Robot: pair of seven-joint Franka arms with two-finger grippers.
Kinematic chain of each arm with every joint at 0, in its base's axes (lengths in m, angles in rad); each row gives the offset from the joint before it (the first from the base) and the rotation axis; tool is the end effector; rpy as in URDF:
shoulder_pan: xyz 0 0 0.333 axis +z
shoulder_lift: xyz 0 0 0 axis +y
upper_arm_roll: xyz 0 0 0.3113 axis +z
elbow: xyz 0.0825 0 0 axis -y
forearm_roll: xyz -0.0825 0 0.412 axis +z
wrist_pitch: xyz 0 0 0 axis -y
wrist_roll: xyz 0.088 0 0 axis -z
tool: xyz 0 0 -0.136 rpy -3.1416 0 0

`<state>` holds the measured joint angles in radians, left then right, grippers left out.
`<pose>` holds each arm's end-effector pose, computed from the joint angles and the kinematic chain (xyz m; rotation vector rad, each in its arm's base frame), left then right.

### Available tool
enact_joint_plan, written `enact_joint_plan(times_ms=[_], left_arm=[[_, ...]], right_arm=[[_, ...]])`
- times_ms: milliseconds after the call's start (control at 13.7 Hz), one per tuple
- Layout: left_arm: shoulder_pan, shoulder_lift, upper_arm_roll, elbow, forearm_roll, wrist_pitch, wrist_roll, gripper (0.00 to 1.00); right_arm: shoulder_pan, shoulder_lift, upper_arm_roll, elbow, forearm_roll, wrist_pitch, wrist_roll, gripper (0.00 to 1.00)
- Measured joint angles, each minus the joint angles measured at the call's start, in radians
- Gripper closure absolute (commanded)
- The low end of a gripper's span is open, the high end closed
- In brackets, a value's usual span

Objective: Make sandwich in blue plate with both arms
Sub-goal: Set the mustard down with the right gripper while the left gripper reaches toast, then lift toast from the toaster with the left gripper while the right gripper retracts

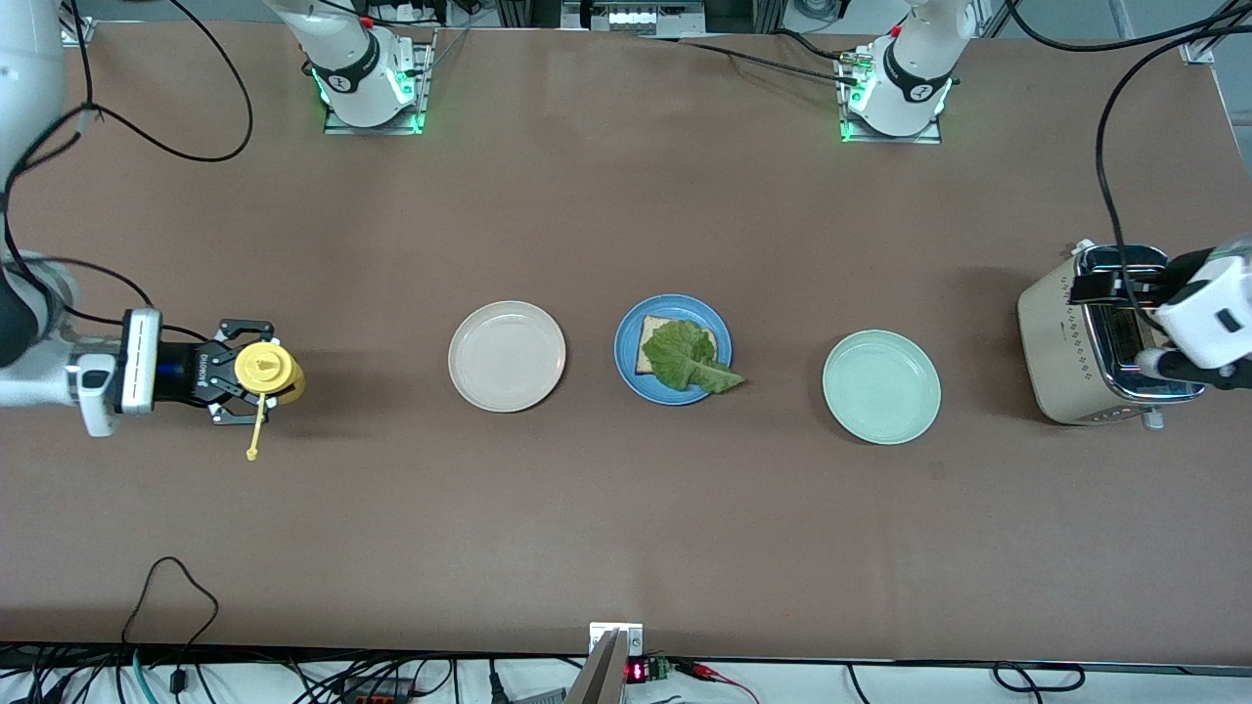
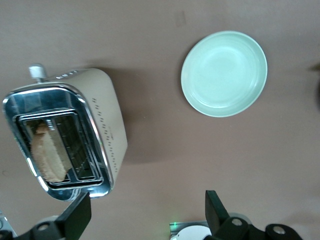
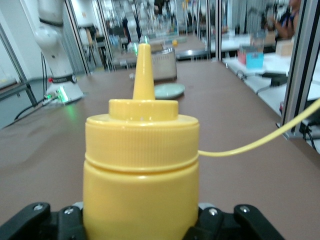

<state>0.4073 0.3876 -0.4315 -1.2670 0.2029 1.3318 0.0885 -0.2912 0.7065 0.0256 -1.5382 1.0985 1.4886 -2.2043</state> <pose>0.6466 0.0604 0.4980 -3.0742 0.1355 0.4513 0.6680 -0.0523 0.2273 -1.4036 -1.3853 -0.9213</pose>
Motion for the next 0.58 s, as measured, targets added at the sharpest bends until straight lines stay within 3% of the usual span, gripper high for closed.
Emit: enact_joint_plan(times_ms=[365, 583], left_arm=[[0.105, 0.037, 0.009, -0.002, 0.115, 0.185, 0.160, 0.00], [0.168, 0.046, 0.010, -0.091, 0.136, 0.258, 0.196, 0.04]], right_arm=[[-0.071, 0.198, 0.000, 0.001, 0.102, -0.074, -0.208, 0.69], [-0.087, 0.260, 0.001, 0.004, 0.112, -0.088, -0.272, 0.69]])
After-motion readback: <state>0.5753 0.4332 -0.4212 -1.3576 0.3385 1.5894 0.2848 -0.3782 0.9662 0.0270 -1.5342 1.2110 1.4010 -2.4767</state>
